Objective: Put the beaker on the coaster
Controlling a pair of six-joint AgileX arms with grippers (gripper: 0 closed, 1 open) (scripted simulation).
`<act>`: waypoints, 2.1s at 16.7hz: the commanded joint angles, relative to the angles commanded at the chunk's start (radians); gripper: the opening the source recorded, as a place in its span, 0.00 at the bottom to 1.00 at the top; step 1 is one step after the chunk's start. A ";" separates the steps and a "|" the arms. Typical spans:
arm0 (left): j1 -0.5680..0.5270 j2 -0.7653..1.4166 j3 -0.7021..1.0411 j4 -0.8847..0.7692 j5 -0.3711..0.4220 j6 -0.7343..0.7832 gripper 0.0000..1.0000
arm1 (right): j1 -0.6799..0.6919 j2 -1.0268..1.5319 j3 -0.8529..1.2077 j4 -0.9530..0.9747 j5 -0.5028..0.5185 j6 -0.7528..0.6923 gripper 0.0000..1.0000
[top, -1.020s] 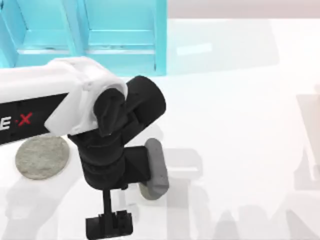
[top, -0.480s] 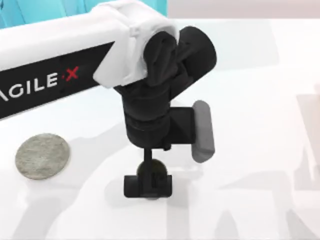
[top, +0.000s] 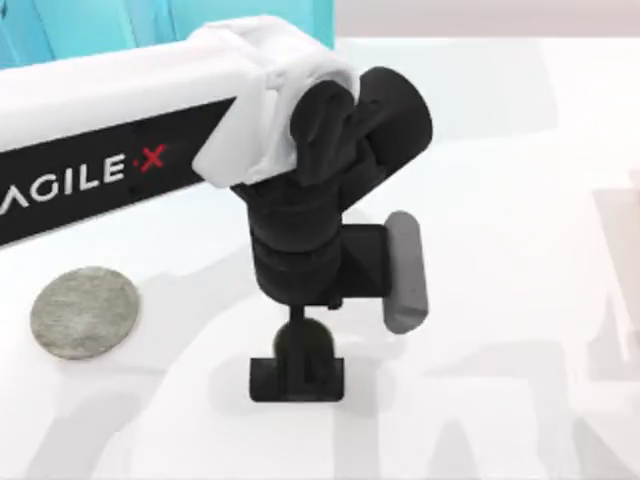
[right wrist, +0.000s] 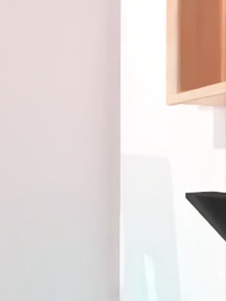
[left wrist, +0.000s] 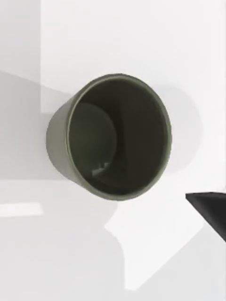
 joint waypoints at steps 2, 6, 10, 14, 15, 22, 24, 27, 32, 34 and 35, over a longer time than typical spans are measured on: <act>0.000 0.020 -0.057 0.078 0.000 0.001 1.00 | 0.000 0.000 0.000 0.000 0.000 0.000 1.00; 0.001 0.069 -0.189 0.275 0.000 0.002 1.00 | 0.000 0.000 0.000 0.000 0.000 0.000 1.00; 0.000 0.091 -0.242 0.337 0.000 0.004 1.00 | 0.000 0.000 0.000 0.000 0.000 0.000 1.00; 0.000 0.091 -0.242 0.337 0.000 0.004 0.92 | 0.000 0.000 0.000 0.000 0.000 0.000 1.00; 0.000 0.091 -0.242 0.337 0.000 0.004 0.85 | 0.000 0.000 0.000 0.000 0.000 0.000 1.00; 0.000 0.091 -0.242 0.337 0.000 0.004 0.32 | 0.000 0.000 0.000 0.000 0.000 0.000 1.00; 0.000 0.091 -0.242 0.337 0.000 0.004 0.17 | 0.000 0.000 0.000 0.000 0.000 0.000 1.00; 0.000 0.091 -0.242 0.337 0.000 0.004 0.00 | 0.000 0.000 0.000 0.000 0.000 0.000 1.00; 0.000 0.091 -0.242 0.337 0.000 0.004 0.00 | 0.000 0.000 0.000 0.000 0.000 0.000 1.00; 0.000 0.091 -0.242 0.337 0.000 0.004 0.00 | 0.000 0.000 0.000 0.000 0.000 0.000 1.00; 0.000 0.090 -0.242 0.337 0.000 0.004 0.00 | 0.000 0.000 0.000 0.000 0.000 0.000 1.00</act>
